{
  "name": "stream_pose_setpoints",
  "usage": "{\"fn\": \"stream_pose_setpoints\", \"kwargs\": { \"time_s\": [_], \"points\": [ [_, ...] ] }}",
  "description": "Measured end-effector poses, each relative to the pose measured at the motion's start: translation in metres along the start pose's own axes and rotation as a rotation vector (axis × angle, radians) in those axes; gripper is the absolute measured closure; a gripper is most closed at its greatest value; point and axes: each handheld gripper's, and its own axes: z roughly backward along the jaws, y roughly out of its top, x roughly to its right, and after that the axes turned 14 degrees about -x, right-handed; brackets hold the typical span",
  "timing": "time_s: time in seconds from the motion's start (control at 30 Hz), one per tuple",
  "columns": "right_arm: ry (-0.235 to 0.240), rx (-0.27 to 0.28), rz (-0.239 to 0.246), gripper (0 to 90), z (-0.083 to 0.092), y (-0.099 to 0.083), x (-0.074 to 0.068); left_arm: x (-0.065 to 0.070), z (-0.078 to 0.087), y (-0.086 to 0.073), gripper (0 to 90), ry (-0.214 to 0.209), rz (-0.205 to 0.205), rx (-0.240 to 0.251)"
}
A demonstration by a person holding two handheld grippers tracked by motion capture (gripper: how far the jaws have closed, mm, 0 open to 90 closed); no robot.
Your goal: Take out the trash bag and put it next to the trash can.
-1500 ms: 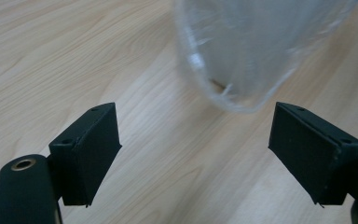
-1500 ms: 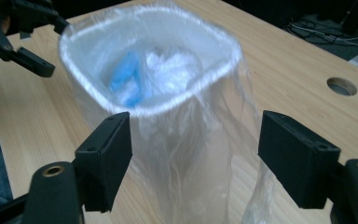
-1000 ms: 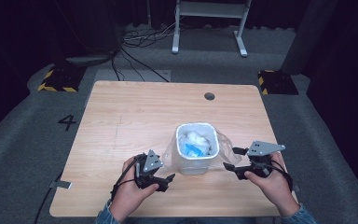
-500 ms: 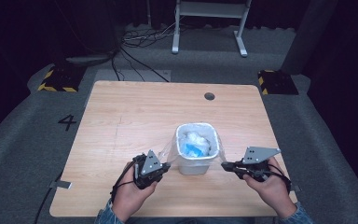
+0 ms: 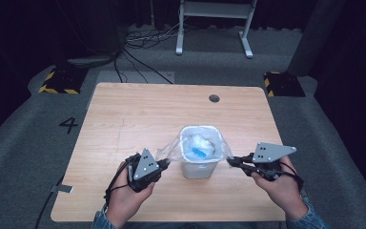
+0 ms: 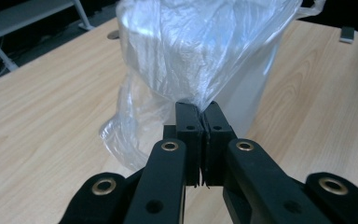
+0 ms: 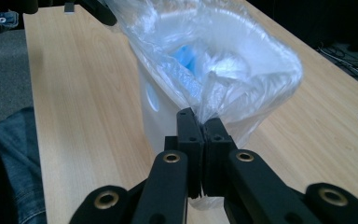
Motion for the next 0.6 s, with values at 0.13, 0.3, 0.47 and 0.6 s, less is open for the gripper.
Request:
{"fn": "stream_pose_setpoints", "kwargs": {
  "time_s": [0.13, 0.3, 0.47, 0.6],
  "points": [
    [-0.015, 0.014, 0.004, 88.9, 0.003, 0.007, 0.007, -0.007, -0.001, 0.008, 87.5, 0.021, 0.015, 0.019],
    [-0.032, 0.024, -0.007, 89.1, 0.002, 0.015, 0.019, -0.019, -0.009, 0.019, 87.5, 0.062, 0.012, 0.021],
    [-0.044, 0.012, -0.025, 89.3, -0.006, 0.019, 0.034, -0.031, -0.025, 0.024, 87.6, 0.068, 0.037, 0.005],
    [-0.044, -0.004, -0.055, 89.5, -0.017, 0.019, 0.046, -0.038, -0.038, 0.023, 87.7, 0.059, 0.06, -0.007]
  ]
}}
